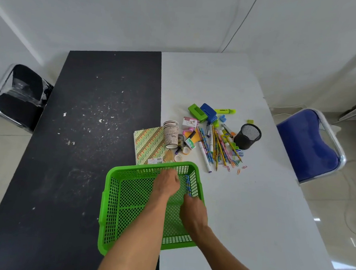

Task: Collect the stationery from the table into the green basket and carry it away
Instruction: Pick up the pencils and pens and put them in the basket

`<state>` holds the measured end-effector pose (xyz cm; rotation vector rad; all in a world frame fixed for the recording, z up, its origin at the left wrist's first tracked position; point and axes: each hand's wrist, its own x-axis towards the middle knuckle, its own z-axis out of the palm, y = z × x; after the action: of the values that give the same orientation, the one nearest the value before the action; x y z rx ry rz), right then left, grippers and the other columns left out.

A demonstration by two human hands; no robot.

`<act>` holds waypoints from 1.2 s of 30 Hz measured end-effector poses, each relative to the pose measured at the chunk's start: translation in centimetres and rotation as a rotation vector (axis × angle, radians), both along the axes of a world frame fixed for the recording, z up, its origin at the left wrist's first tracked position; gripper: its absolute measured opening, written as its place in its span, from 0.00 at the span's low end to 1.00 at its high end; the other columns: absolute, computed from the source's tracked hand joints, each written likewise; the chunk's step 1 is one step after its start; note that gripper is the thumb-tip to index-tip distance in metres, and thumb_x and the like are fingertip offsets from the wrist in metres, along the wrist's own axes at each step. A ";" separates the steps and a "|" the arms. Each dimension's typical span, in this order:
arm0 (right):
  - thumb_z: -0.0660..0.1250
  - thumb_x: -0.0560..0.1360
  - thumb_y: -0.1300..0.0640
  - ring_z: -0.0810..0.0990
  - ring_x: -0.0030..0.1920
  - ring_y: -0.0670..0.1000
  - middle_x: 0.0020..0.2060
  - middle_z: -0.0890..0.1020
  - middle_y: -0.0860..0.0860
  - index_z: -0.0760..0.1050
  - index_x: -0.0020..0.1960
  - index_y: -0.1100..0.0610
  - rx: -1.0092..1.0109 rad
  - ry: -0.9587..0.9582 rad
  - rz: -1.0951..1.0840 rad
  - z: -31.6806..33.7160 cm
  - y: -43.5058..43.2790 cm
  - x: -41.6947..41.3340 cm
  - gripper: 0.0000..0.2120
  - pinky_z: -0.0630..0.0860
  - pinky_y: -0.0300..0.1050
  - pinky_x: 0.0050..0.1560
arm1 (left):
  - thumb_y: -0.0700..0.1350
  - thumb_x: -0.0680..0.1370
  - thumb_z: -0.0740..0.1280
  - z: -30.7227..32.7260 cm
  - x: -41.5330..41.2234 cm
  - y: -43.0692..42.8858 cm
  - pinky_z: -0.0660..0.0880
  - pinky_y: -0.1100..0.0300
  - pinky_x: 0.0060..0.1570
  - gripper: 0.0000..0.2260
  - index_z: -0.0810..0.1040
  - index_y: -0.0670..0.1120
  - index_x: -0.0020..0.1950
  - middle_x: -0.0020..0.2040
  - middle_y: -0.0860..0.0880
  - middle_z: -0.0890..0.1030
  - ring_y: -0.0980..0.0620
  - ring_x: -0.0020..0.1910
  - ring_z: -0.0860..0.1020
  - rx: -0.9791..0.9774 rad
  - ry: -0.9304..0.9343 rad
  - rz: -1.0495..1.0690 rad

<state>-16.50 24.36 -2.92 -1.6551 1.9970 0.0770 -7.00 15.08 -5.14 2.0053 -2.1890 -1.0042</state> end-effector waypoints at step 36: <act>0.65 0.76 0.56 0.78 0.42 0.55 0.42 0.82 0.55 0.77 0.46 0.58 -0.132 -0.164 -0.443 -7.8 -18.2 -17.1 0.05 0.69 0.43 0.36 | 0.39 0.75 0.65 -5.5 -18.6 -10.7 0.76 0.51 0.40 0.05 0.80 0.45 0.45 0.45 0.43 0.82 0.41 0.46 0.80 -0.088 0.074 0.347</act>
<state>-33.58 6.20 -10.75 -1.2096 2.2260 -0.3459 -25.63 4.38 -10.69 2.1650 -1.7323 -0.9022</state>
